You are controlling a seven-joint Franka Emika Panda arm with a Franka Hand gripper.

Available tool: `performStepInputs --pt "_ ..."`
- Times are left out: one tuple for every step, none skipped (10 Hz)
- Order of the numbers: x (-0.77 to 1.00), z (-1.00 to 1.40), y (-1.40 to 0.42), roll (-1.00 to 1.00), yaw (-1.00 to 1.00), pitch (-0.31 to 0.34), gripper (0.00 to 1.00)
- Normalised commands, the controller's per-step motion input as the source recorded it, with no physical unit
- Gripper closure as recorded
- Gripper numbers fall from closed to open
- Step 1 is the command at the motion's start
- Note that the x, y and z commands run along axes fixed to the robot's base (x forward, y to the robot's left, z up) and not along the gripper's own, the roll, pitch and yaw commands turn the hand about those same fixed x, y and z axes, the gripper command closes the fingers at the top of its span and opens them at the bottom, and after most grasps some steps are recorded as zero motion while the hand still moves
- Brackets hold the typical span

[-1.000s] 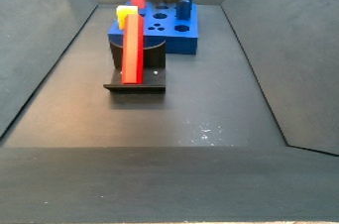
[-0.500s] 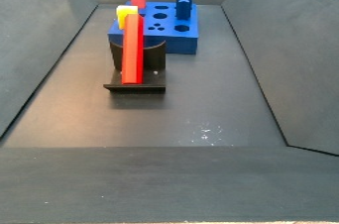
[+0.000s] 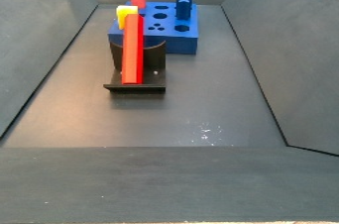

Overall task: Pick up the hexagon object. Move up. Place the hexagon object on the fixture. Regrasp the hexagon object. Move to above the board. Insert the hexagon object.
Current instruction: Regrasp the hexagon object.

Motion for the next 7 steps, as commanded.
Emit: performStepInputs --pt "0.0 0.01 -0.02 1.0 0.02 0.019 0.0" --pt "0.0 0.01 -0.02 1.0 0.02 0.024 0.0" --pt "0.0 0.01 -0.02 1.0 0.02 0.028 0.0" --pt "0.02 0.0 -0.02 1.0 0.03 0.036 0.0" --pt "0.03 0.0 -0.02 1.0 0.03 0.044 0.0" --pt "0.05 0.0 -0.02 1.0 0.03 0.06 0.0" --pt "0.06 -0.01 -0.03 1.0 0.04 0.068 0.0"
